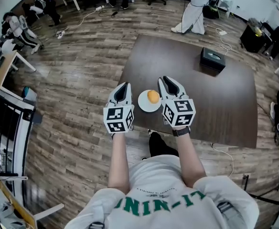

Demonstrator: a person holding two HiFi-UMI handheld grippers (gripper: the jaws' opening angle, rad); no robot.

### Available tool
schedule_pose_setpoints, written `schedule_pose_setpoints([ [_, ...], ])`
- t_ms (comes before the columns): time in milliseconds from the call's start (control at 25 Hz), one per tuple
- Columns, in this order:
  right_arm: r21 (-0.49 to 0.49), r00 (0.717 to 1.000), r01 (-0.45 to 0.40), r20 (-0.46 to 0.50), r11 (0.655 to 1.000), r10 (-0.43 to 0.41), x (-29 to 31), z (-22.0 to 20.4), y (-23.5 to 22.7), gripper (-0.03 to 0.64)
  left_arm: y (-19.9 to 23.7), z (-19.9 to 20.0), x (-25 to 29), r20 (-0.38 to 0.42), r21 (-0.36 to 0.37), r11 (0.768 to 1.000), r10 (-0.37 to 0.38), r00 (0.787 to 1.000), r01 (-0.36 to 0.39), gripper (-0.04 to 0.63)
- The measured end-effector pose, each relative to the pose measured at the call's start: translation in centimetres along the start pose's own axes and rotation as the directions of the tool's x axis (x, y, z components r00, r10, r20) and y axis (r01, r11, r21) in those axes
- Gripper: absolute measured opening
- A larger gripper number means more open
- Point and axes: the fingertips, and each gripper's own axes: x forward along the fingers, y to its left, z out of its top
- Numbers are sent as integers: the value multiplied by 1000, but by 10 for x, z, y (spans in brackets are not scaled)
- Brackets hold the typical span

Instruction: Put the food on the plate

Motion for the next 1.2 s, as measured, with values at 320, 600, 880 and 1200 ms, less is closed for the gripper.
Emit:
schedule_pose_setpoints([
  [320,4,998,8,55,1000,-9,-22,23,6,17,-7,29,-15,61,-6,1000,0,998,0,14],
  [600,1,998,43,50,999,-43,-31,19,7,15,-12,31,-21,71,-3,1000,3,997,-3,12],
  [880,1,997,43,58,999,-43,-38,24,2,15,-17,33,-19,82,-3,1000,5,997,-5,14],
  [1200,-13,998,48,34,999,-48,-36,17,1,15,-17,23,-12,63,-9,1000,0,998,1,14],
])
